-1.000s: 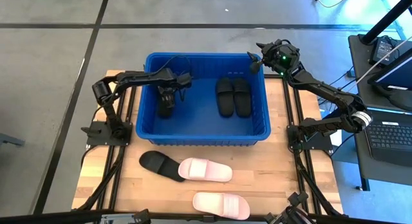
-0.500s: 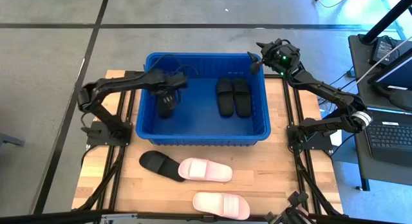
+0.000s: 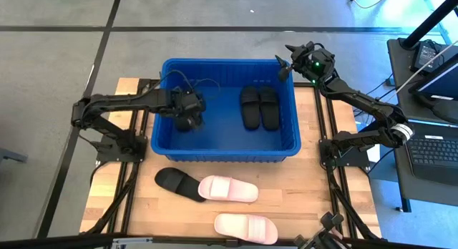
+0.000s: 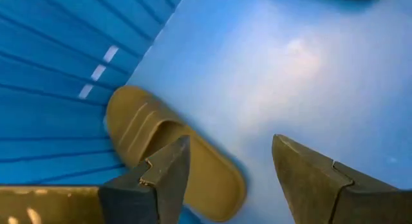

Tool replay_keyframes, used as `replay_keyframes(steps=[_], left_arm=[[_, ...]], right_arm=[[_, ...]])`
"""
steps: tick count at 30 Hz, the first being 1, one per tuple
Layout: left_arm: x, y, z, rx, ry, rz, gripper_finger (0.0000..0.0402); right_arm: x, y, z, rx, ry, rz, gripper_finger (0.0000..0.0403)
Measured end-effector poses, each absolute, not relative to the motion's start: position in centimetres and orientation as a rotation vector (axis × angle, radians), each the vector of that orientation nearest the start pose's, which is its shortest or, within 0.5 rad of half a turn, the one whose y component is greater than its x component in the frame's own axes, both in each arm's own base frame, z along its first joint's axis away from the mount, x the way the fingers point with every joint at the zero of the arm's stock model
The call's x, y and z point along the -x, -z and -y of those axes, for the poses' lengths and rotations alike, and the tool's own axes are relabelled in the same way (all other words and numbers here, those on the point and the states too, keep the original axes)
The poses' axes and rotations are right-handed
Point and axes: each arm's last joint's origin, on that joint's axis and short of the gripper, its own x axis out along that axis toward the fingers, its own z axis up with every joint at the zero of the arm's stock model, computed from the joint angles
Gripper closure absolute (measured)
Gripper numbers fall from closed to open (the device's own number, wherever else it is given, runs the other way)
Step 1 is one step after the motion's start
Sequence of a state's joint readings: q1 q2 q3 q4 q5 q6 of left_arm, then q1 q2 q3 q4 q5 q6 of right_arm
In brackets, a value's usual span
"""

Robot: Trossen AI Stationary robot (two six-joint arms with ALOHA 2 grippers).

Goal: Pick and place slides into bin
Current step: Put the black slide into the blue container

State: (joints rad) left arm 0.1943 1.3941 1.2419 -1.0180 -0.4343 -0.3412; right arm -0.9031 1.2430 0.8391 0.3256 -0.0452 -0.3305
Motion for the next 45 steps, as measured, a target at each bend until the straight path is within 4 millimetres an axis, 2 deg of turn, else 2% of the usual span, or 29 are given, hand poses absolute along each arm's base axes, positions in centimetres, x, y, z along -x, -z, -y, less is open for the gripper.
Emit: replay_keyframes(steps=[8, 13, 18, 20, 24, 27, 32, 38, 45], left_arm=[[-26.0, -30.0, -4.2, 0.181, -0.722, -1.023, 0.0189], [-25.9, -30.7, -1.5, 0.306, -0.655, -1.018, 0.0198], [-25.5, -33.3, 1.3, 0.412, -0.631, -0.978, 0.0208], [-25.2, -35.1, 2.2, 0.456, -0.625, -0.947, 0.0212], [-24.8, -38.4, 3.4, 0.528, -0.585, -0.843, 0.0218], [-24.6, -39.8, 4.1, 0.617, -0.560, -0.796, 0.0223], [-25.1, -38.7, 6.1, 0.729, -0.537, -0.906, 0.0234], [-26.7, -36.0, 9.2, 0.970, -0.532, -1.157, 0.0250], [-28.6, -32.8, 12.2, 1.099, -0.617, -1.347, 0.0259]], right_arm=[[-17.5, -30.4, 21.9, 0.272, 0.835, -0.215, 0.0124], [-17.5, -30.4, 21.9, 0.271, 0.835, -0.216, 0.0124], [-17.5, -30.4, 21.9, 0.271, 0.836, -0.216, 0.0124], [-17.5, -30.5, 21.9, 0.278, 0.835, -0.216, 0.0124], [-17.5, -30.5, 21.9, 0.286, 0.834, -0.221, 0.0124], [-17.5, -30.4, 21.9, 0.282, 0.834, -0.226, 0.0124], [-17.4, -30.3, 21.9, 0.276, 0.832, -0.235, 0.0124], [-17.4, -30.3, 21.9, 0.275, 0.832, -0.233, 0.0124], [-17.4, -30.3, 21.9, 0.274, 0.832, -0.235, 0.0124]])
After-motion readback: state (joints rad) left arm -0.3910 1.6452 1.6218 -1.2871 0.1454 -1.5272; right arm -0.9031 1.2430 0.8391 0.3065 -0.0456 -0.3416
